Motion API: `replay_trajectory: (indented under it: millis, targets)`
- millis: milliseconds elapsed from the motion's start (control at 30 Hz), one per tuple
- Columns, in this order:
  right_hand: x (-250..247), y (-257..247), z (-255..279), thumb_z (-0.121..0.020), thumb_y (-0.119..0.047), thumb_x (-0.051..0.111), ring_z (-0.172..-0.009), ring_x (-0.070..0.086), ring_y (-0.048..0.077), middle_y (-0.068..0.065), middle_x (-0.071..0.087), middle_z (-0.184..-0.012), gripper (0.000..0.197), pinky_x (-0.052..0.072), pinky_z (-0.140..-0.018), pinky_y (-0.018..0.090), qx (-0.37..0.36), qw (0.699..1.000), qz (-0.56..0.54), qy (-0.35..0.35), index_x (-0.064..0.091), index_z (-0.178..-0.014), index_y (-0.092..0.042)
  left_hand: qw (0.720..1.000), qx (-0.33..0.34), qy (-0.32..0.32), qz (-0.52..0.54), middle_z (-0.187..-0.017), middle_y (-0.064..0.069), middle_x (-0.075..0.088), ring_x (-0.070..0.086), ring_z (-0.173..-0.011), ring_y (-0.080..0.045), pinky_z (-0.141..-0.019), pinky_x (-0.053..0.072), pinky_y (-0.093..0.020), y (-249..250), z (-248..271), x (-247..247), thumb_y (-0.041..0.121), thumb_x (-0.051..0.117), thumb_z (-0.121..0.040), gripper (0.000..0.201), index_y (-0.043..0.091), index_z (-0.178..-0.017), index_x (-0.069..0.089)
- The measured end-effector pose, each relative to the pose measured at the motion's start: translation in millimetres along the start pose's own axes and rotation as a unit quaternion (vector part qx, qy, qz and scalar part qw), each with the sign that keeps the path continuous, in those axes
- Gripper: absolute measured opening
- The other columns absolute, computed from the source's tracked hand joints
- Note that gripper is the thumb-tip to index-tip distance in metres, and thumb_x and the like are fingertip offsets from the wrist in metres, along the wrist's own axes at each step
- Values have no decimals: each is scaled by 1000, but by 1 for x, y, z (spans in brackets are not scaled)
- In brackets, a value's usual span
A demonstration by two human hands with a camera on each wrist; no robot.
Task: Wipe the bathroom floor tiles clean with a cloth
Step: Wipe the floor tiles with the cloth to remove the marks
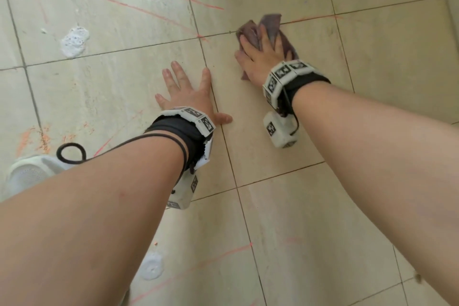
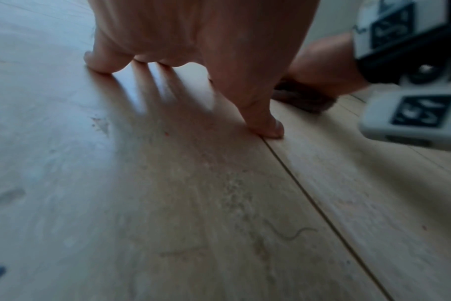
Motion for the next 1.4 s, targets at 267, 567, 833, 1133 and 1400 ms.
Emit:
replay_trajectory:
  millis: [267,567,833,1133,1400]
  targets:
    - [36,11,52,-99,-58,27,-148,-17,21,-11,-17,-161,58,-7,-117,49,-91,994,60,-28,7,-152,-47,1000,-1,-7,-3,-156,-18,-32,-23,-146,-39,-113,9,-65,0,1,-1,71,68,-73,116,40,-153,-11]
    - [7,70,26,-97,-63,26,-148,-19,26,-9,-19,-161,61,-5,-117,54,55,998,-30,12,6,-152,-46,1000,-5,2,3,-155,-17,-33,-24,-143,-46,-108,10,-73,17,-2,-1,73,70,-68,113,46,-151,-3]
    - [27,140,68,-98,-58,26,-148,-18,19,-11,-18,-161,60,-7,-118,48,64,997,-43,27,4,-153,-45,993,100,3,-56,-157,-17,-28,-21,-147,-36,-117,4,-58,79,-17,-7,69,68,-74,111,40,-154,-3]
    - [-13,199,33,-97,-63,23,-148,-17,28,-6,-19,-161,64,-4,-118,53,187,979,-73,41,1,-153,-44,997,66,-14,-42,-153,-25,-32,-21,-142,-49,-113,7,-68,121,-24,-6,73,70,-68,117,44,-152,-6]
    - [-16,140,28,-96,-65,21,-147,-22,29,-5,-25,-160,66,-6,-116,54,88,995,-52,5,-3,-153,-41,998,50,-11,-29,-154,-23,-32,-20,-141,-53,-108,11,-73,128,-29,-9,72,73,-66,117,47,-151,-3]
Point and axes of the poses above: each hand's wrist, its own z-axis away from the middle knuckle, its own x-axis out of the palm, y = z × x, the point moved 6 cm from there along -z, towards the middle knuckle
